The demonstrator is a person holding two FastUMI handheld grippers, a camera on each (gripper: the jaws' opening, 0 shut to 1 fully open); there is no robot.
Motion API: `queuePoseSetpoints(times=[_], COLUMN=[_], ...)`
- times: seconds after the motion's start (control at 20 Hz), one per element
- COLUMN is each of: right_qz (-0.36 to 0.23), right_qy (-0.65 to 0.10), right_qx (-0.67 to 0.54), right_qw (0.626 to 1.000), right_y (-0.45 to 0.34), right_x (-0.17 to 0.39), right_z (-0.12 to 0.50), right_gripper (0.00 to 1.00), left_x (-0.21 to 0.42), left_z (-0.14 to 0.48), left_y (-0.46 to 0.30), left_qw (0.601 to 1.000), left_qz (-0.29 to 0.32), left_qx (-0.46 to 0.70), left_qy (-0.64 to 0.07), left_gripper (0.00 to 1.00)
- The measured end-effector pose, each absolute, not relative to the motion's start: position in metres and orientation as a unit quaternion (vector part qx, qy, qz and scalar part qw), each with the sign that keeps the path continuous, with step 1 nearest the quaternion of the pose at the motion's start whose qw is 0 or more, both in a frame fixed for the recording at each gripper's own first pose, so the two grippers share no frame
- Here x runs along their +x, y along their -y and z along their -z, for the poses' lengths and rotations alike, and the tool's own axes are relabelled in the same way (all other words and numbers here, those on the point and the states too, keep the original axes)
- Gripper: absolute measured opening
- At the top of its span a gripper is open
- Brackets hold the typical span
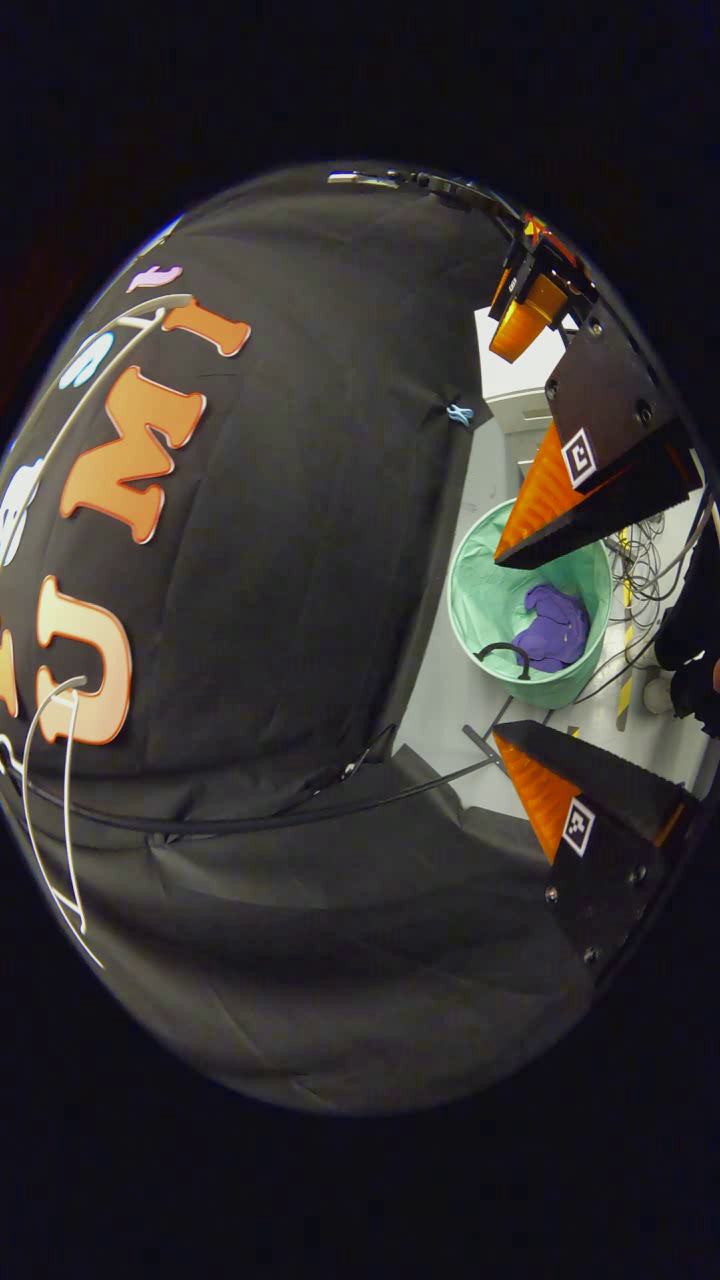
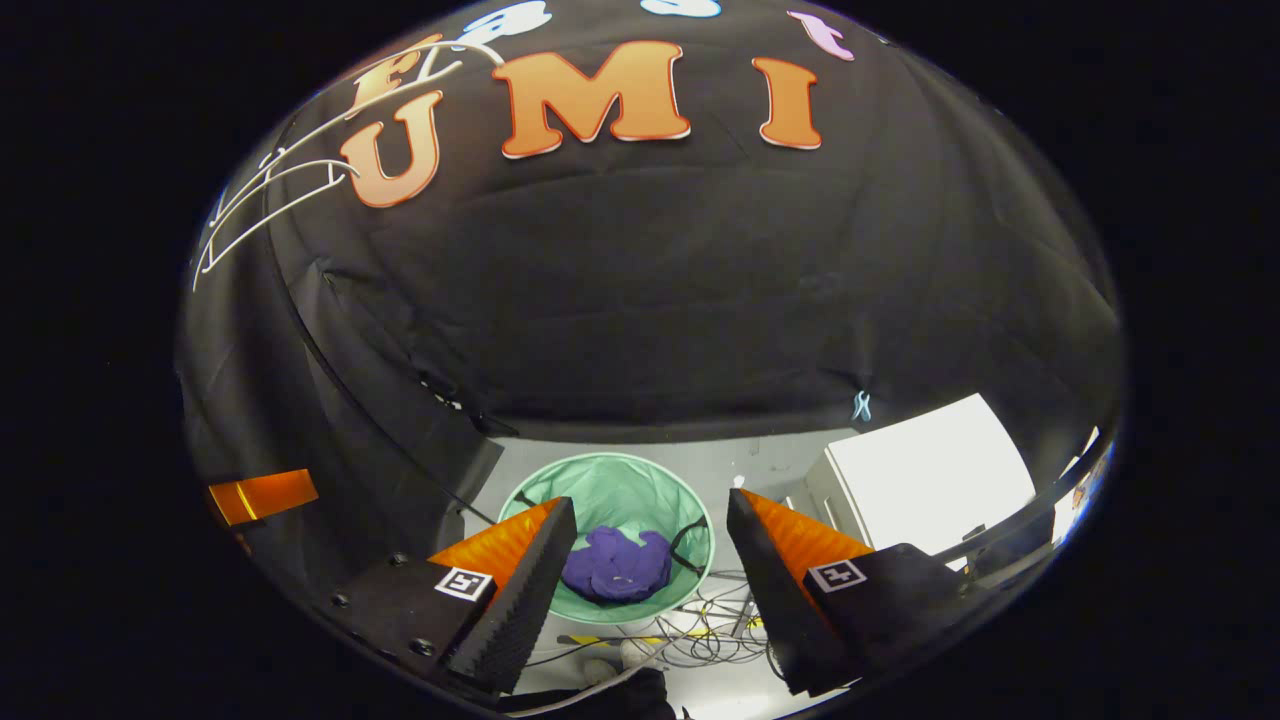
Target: Grasp the clothes on the hanger with both hands and then place them into the laundry hamper below.
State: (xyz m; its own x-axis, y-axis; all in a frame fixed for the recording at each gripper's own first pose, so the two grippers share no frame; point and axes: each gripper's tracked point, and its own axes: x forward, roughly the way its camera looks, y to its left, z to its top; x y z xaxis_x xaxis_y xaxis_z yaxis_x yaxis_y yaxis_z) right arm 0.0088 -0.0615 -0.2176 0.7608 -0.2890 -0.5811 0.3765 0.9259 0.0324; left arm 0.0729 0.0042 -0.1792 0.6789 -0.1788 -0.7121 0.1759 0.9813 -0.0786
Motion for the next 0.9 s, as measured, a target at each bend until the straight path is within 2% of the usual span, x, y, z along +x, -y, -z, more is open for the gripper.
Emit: queuePoseSetpoints(times=[0.5, 0.9], right_qz=[0.178, 0.174], right_qy=[-0.204, -0.114], right_qx=[0.065, 0.046], right_qw=[0.96, 0.977], right_y=[0.029, -0.005], right_x=[0.003, -0.013], right_z=[0.124, 0.048], right_gripper=[0.99, 0.99], left_x=[0.076, 0.084], left_z=[0.064, -0.011], left_y=[-0.088, -0.132], left_qw=[0.955, 0.984], left_qz=[0.074, 0.053], left_qx=[-0.049, -0.031], left_qy=[-0.283, -0.168], left_gripper=[0.97, 0.96])
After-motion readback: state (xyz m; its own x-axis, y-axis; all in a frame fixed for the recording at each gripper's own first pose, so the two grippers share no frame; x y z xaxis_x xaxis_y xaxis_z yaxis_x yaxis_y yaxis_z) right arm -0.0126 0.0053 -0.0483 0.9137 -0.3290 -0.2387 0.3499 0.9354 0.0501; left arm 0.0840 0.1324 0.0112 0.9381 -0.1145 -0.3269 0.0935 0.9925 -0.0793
